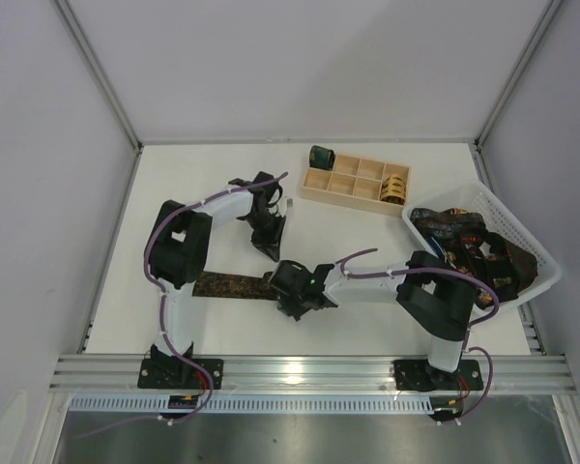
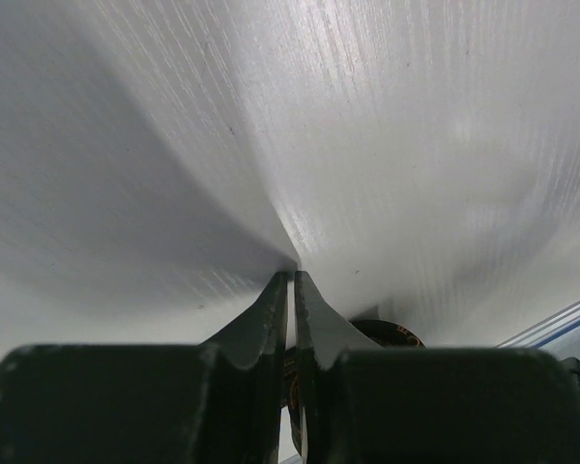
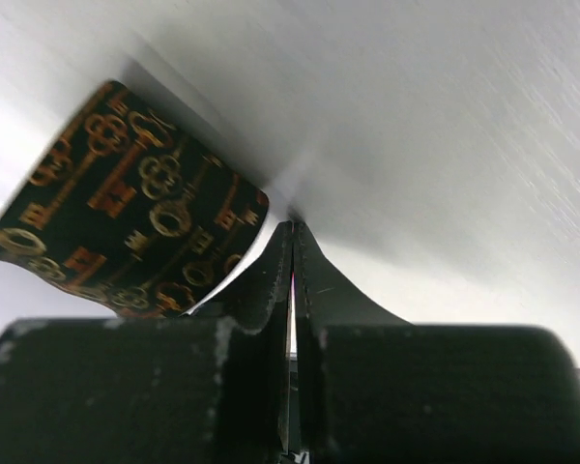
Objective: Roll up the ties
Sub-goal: Roll the tie
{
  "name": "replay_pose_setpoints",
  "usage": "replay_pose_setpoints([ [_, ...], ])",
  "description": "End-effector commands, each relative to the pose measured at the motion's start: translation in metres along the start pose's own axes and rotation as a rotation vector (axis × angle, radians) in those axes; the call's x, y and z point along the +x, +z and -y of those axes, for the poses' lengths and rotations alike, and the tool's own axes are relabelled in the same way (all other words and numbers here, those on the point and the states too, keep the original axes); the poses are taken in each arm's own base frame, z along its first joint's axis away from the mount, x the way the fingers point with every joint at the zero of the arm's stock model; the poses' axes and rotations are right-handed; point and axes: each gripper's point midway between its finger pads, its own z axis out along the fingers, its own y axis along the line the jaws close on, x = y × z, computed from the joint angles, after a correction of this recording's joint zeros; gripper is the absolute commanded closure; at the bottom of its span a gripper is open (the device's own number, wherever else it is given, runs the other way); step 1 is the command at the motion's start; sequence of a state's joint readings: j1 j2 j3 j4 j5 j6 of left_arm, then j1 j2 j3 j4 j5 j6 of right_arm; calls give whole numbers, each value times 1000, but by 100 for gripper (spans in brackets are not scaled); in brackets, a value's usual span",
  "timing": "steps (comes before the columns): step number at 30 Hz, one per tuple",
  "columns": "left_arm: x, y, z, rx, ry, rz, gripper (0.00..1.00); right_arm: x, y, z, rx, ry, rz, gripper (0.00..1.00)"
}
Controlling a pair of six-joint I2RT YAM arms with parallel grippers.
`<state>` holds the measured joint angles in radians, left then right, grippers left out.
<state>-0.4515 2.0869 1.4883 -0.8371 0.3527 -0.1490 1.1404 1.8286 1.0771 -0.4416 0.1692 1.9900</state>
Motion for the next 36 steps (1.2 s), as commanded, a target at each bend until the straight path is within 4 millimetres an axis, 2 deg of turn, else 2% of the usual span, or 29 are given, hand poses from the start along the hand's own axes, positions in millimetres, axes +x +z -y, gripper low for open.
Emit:
replay_pose_setpoints([
  [1, -2, -8, 4, 8, 25, 31, 88, -40, 14, 5, 40, 527, 133, 100],
  [13, 0, -6, 5, 10, 24, 23, 88, -56, 18, 2, 27, 581, 144, 100],
  [19, 1, -6, 7, 19, 33, 24, 88, -67, 16, 10, 37, 587, 154, 100],
  [21, 0, -4, 9, 36, 35, 25, 88, -65, 14, 13, 51, 555, 156, 100],
  [25, -1, -2, 16, 64, 46, 29, 88, -45, 5, 25, 78, 532, 125, 100],
  [27, 2, -1, 19, 72, 60, 22, 90, -41, 4, 29, 82, 528, 123, 100],
  [32, 11, 1, 26, 67, 83, 11, 93, -45, 6, 33, 84, 535, 137, 100],
  [36, 21, 3, 24, 39, 89, -6, 94, -41, 15, 27, 67, 562, 120, 100],
])
